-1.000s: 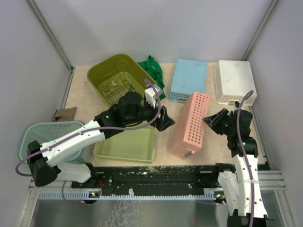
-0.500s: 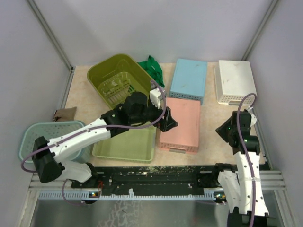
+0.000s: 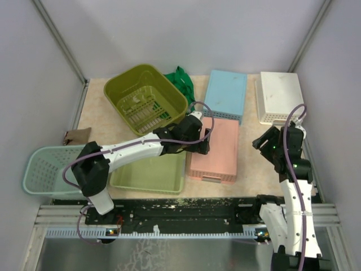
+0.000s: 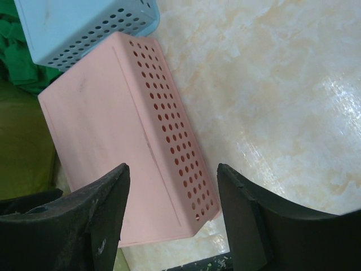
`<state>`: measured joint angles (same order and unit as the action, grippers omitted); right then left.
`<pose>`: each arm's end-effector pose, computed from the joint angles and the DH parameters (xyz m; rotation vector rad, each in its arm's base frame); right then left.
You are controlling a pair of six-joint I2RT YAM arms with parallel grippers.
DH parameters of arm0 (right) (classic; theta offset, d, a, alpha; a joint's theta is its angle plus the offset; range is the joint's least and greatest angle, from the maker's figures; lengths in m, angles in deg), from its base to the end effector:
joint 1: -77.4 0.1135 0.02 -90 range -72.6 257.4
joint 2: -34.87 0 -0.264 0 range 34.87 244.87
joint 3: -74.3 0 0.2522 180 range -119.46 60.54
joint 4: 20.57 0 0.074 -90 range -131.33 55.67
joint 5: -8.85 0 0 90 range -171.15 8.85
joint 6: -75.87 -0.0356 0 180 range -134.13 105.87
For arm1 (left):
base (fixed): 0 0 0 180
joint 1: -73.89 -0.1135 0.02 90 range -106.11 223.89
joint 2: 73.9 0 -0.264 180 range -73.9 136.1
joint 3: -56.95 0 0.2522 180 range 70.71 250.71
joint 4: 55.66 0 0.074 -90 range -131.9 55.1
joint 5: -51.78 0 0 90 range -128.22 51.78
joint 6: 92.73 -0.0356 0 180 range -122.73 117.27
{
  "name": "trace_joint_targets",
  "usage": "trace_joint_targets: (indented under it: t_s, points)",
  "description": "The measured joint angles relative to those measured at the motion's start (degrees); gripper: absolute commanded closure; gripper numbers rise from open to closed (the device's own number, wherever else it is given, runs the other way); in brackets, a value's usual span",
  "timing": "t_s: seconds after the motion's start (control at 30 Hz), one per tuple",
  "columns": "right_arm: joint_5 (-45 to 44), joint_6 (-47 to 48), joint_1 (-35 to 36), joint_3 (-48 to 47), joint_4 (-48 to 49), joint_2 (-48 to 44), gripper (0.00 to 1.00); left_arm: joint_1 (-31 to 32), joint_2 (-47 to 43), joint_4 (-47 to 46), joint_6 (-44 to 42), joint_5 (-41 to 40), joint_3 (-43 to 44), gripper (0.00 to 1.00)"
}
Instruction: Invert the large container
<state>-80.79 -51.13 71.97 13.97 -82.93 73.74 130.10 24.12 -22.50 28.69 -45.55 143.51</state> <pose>0.1314 -0.0123 0.2997 0.8300 2.1473 0.2930 0.2161 -0.3148 0.2480 0.4565 2.3791 -0.5891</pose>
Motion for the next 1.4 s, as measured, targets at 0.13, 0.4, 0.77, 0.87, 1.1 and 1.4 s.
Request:
trace_joint_targets:
  t_s: [0.13, 0.4, 0.77, 0.87, 1.1, 1.4]
  points:
    - [0.4, 0.4, 0.0, -0.8, 1.3, 0.3, 0.36, -0.1, 0.7, 1.5, 1.7, -6.1, 2.2, 0.01]
    - [0.8, 0.6, 0.0, -0.8, 1.9, 0.3, 0.36, -1.0, 7.6, 1.6, 1.3, -3.1, 9.0, 0.01]
    - [-2.3, 2.1, 0.0, -3.7, 0.8, -1.1, 0.36, 1.1, 14.5, -3.8, -1.3, 20.0, 12.5, 0.01]
    - [-2.5, 3.0, 0.0, -4.1, 0.7, -1.5, 0.37, 2.2, 13.2, -6.9, -3.0, 24.1, 12.7, 0.01]
    - [5.5, 5.0, 0.0, -3.9, 3.3, -1.3, 0.39, -0.7, 0.0, -5.8, -5.9, 22.6, 9.7, 0.01]
    - [9.3, 0.7, 22.5, 2.4, 16.6, 5.7, 0.41, -11.8, -23.5, -0.8, -6.8, 10.6, 4.9, 0.01]
